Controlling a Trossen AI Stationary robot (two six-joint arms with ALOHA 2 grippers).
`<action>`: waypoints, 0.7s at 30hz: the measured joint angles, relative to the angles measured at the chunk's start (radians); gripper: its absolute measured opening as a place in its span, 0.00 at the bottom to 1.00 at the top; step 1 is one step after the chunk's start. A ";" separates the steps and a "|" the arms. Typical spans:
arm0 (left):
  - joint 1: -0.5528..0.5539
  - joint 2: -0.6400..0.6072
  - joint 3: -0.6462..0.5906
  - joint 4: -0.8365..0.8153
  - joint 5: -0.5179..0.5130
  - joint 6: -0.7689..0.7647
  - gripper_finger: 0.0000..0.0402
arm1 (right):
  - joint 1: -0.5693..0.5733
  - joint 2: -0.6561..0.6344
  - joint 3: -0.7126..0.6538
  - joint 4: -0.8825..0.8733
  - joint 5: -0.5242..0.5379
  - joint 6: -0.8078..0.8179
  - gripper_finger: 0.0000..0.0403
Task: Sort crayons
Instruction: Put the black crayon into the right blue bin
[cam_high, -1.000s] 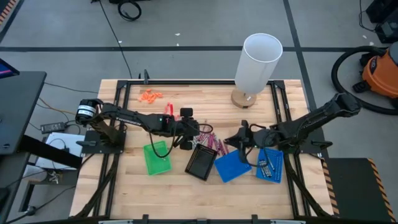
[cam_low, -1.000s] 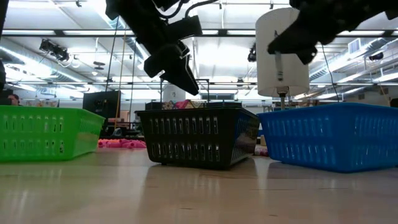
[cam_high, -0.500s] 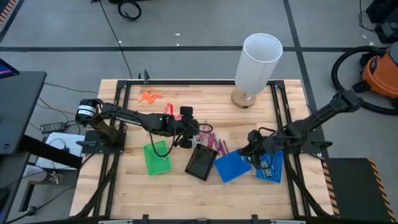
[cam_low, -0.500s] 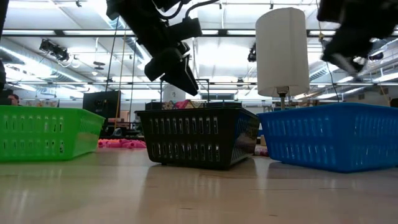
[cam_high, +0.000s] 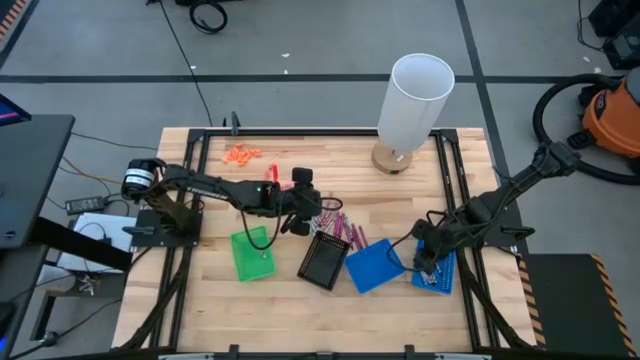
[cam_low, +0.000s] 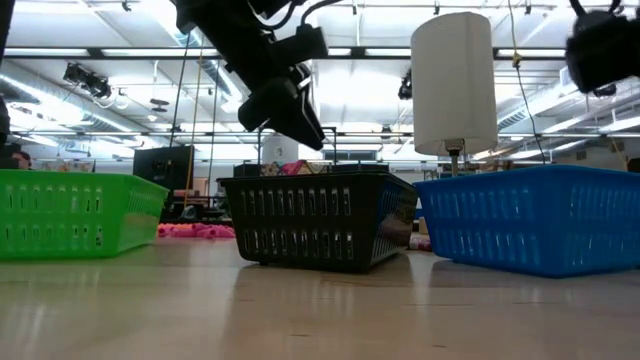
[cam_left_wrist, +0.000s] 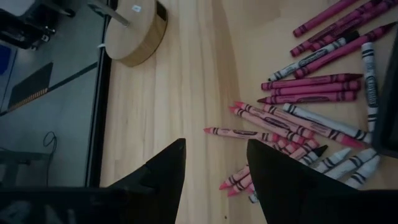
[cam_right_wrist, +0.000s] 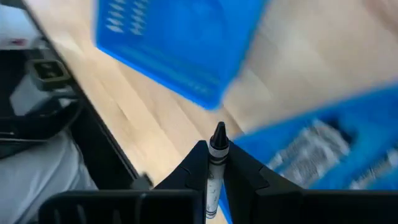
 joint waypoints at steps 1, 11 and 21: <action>0.004 0.000 0.000 0.000 0.000 0.000 0.46 | 0.005 0.000 0.000 -0.024 -0.014 0.030 0.10; 0.018 0.000 0.000 0.000 0.000 0.001 0.46 | 0.025 0.016 0.000 -0.258 -0.033 0.242 0.10; 0.018 0.000 0.000 0.000 0.001 0.000 0.46 | -0.006 0.114 -0.044 -0.230 -0.048 0.215 0.10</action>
